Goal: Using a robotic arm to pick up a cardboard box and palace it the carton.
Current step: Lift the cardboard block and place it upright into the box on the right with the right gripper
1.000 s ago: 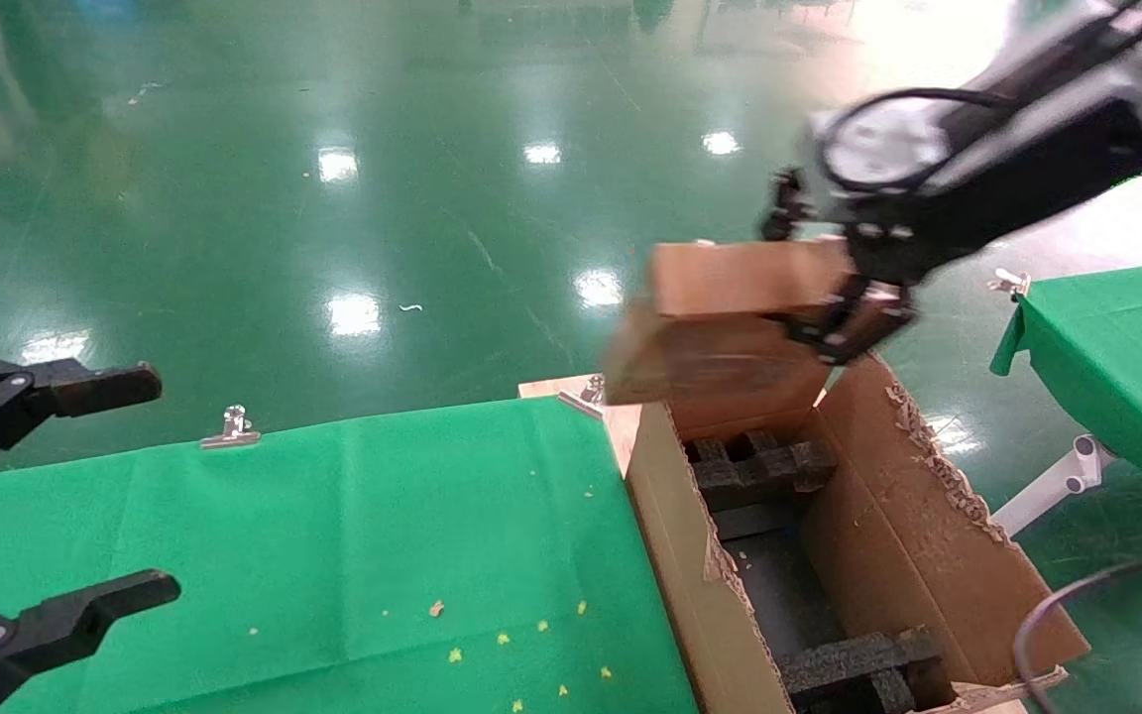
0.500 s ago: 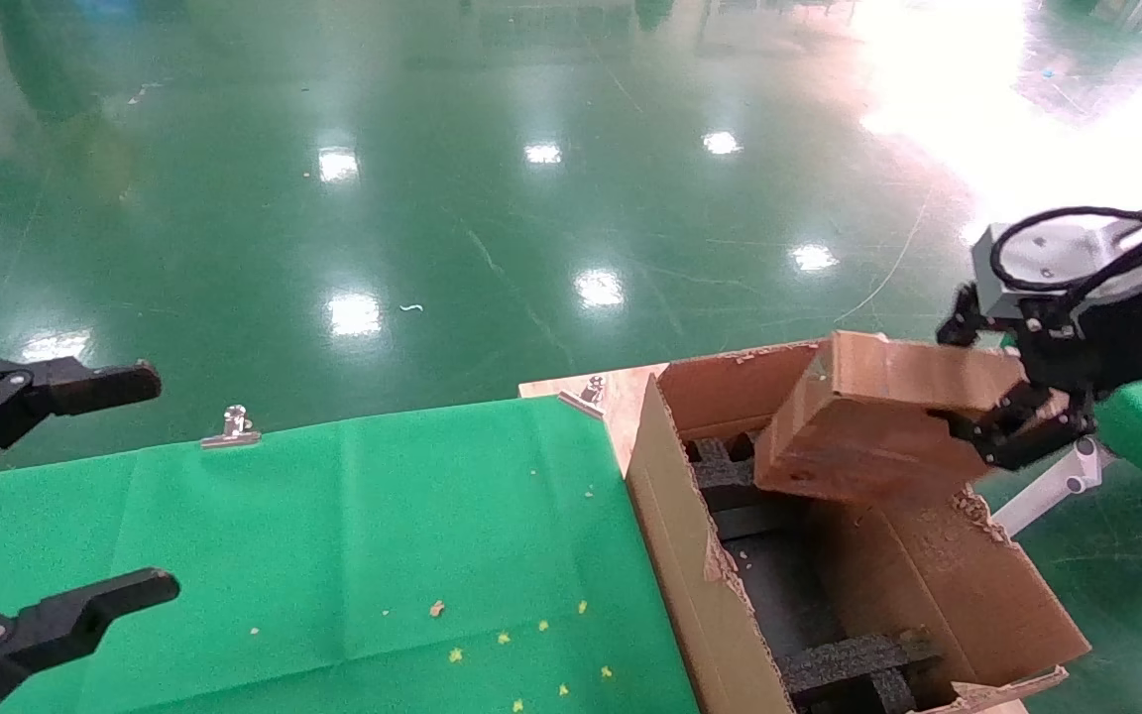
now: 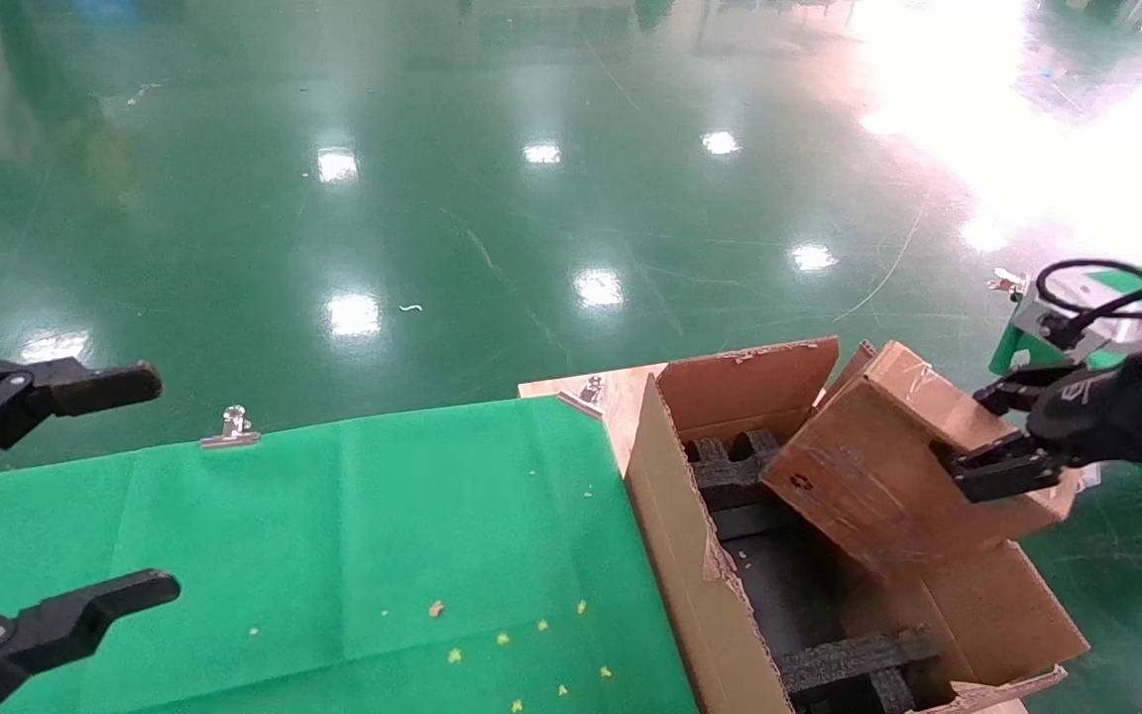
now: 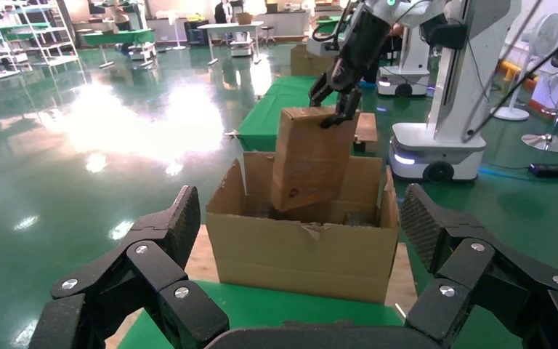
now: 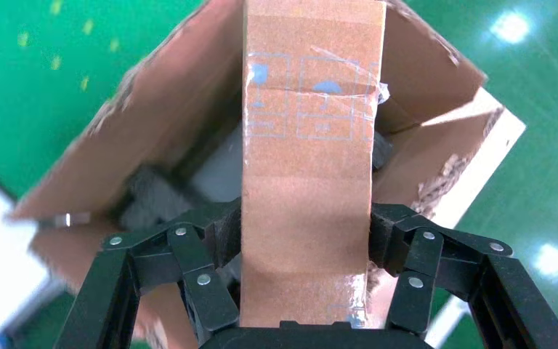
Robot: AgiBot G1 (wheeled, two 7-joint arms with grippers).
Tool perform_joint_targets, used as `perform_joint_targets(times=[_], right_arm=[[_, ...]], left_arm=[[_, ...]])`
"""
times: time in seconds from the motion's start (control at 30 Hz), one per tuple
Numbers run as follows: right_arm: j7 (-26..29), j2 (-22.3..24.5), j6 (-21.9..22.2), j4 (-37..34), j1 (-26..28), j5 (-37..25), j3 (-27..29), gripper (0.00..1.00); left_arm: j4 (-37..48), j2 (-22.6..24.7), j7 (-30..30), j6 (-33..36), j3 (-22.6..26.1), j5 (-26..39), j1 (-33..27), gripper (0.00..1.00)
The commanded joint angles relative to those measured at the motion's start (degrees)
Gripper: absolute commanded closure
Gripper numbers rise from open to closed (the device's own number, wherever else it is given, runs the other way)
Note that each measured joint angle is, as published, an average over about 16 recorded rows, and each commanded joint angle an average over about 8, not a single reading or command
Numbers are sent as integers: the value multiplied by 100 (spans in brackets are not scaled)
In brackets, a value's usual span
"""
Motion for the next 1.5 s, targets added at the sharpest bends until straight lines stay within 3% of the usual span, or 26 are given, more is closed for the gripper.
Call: perform_joint_targets(times=[0.03, 0.3, 0.5, 0.83, 1.23, 1.5], right_arm=[[258, 270, 318, 144, -169, 170, -16, 100], [1240, 982, 1120, 1072, -374, -47, -173, 100], [1453, 1190, 1349, 1343, -402, -121, -207, 100], [1547, 1045, 1362, 1171, -448, -117, -238, 100], [2842, 847, 2426, 1099, -873, -315, -558, 100], [3247, 733, 2630, 1065, -943, -770, -680, 100]], left_arm=[[0, 0, 0, 0, 0, 0, 0, 0], [0, 0, 0, -1, 0, -1, 0, 0], [1, -1, 0, -2, 0, -4, 2, 0], [1, -1, 0, -2, 0, -4, 1, 0], [1, -1, 0, -2, 0, -4, 1, 0], [1, -1, 0, -2, 0, -4, 1, 0]])
